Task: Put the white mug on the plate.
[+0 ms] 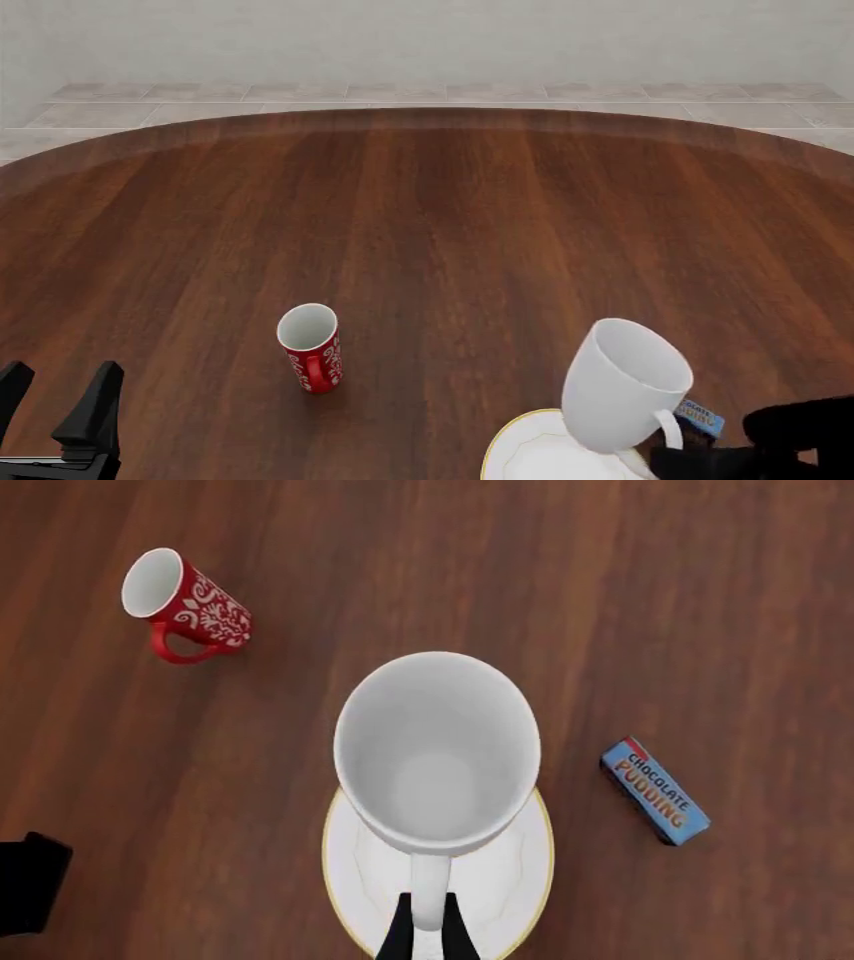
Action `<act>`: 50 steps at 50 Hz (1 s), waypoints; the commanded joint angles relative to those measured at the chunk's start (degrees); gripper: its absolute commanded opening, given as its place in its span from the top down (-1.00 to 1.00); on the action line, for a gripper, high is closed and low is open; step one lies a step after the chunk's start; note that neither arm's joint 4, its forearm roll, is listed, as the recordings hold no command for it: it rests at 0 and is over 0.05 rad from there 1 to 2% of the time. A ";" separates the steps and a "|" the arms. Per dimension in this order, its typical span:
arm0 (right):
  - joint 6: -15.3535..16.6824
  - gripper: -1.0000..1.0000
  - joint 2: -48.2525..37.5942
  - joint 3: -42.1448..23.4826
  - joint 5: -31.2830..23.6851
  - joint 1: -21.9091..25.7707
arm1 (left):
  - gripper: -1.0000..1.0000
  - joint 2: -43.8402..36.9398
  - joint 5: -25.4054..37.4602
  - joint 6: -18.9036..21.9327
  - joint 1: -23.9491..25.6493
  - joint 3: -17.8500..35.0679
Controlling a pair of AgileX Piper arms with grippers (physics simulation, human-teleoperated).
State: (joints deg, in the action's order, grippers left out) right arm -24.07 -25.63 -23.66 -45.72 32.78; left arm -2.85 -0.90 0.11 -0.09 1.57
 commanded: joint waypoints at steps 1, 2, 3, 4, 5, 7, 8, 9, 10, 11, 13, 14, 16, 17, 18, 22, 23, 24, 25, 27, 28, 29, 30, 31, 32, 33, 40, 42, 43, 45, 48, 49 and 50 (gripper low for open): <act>-0.55 1.00 2.17 1.41 -1.20 1.23 | -1.00 0.00 0.00 -0.01 0.00 0.00; -0.60 1.00 2.45 1.49 -1.45 1.33 | -1.00 0.00 0.00 0.00 0.00 0.00; -0.47 1.00 2.85 1.54 -1.80 1.32 | -1.00 0.02 0.01 0.00 -0.01 0.00; -0.32 1.00 3.22 1.58 -2.12 1.32 | -1.00 -0.01 -0.01 -0.01 0.00 0.00; -0.43 1.00 3.63 1.64 -2.45 1.39 | -1.00 0.01 0.00 0.00 0.00 0.00; -0.43 1.00 3.90 1.68 -2.69 1.44 | -1.00 0.01 0.01 0.01 -0.01 0.00; -0.33 1.00 4.42 1.71 -3.14 1.41 | -1.00 -0.02 -0.01 0.00 0.00 0.00; -0.10 1.00 5.26 1.71 -3.95 1.49 | -1.00 0.03 0.01 -0.01 -0.01 0.00; -0.14 1.00 5.73 1.74 -4.41 1.61 | -1.00 0.01 0.01 -0.01 -0.01 0.00; -0.06 1.00 6.09 1.76 -4.74 1.81 | -1.00 -0.01 0.00 -0.01 0.00 0.00; -0.16 1.00 6.67 1.96 -5.22 2.26 | -1.00 -0.01 -0.01 -0.01 -0.01 0.00; -0.23 1.00 6.87 2.04 -5.36 2.32 | -1.00 0.00 0.00 0.00 -0.01 0.00; 0.07 1.00 7.16 2.24 -5.57 2.44 | -1.00 0.00 0.00 0.00 0.00 0.00; -0.06 1.00 7.35 2.31 -5.68 2.55 | -1.00 0.01 0.01 -0.01 -0.02 0.00; -0.03 1.00 7.49 2.33 -5.81 2.51 | -1.00 -0.01 0.00 -0.02 -0.01 0.00; 0.24 1.00 8.55 2.34 -6.89 2.46 | -1.00 -0.02 -0.01 -0.01 -0.02 0.00; 0.24 1.00 8.56 2.34 -6.90 2.46 | -1.00 -0.03 -0.01 -0.01 -0.02 0.00; 0.37 1.00 8.90 2.36 -7.31 2.46 | -1.00 -0.03 -0.02 0.00 0.00 0.00; 0.39 1.00 9.16 2.34 -7.57 2.41 | -1.00 -0.01 -0.01 -0.01 -0.01 0.00; 0.62 1.00 9.66 2.26 -8.18 2.37 | -1.00 0.00 0.00 0.00 0.00 0.00; 0.47 1.00 9.90 2.31 -8.39 2.47 | -1.00 -0.01 -0.01 0.00 0.00 0.00; 0.62 1.00 10.18 2.33 -8.65 2.43 | -1.00 0.01 0.00 0.00 -0.01 0.00; 0.66 1.00 10.31 2.38 -8.76 2.42 | -1.00 0.00 0.00 0.00 0.00 0.00; 0.72 1.00 10.49 2.45 -8.90 2.39 | -1.00 -0.01 0.00 0.00 0.00 0.00; 0.72 1.00 10.49 2.45 -8.91 2.39 | -1.00 -0.01 0.00 0.00 0.00 0.00; 0.86 1.00 10.68 2.50 -9.10 2.34 | -1.00 0.02 0.01 0.01 0.00 0.00; 1.12 1.00 11.94 3.20 -10.04 2.27 | -1.00 0.01 0.00 0.00 -0.01 0.00; 1.14 1.00 12.27 3.65 -10.11 2.29 | -1.00 0.01 0.00 0.00 0.00 0.00; 1.11 1.00 12.36 3.84 -10.09 2.32 | -1.00 -0.02 -0.01 0.00 -0.01 0.00; 1.19 1.00 12.50 4.13 -10.04 2.38 | -1.00 0.01 0.00 0.00 -0.01 0.00; 1.21 1.00 12.63 4.52 -9.73 2.58 | -1.00 0.00 0.00 -0.01 -0.01 0.00; 1.43 1.00 12.67 4.70 -9.48 2.51 | -1.00 0.00 0.00 -0.01 0.01 0.00; 1.36 1.00 12.58 4.62 -9.30 2.61 | -1.00 0.01 0.01 0.00 0.00 0.00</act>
State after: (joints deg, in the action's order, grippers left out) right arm -22.76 -14.07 -19.84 -55.08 35.18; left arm -2.85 -0.90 0.11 -0.09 1.57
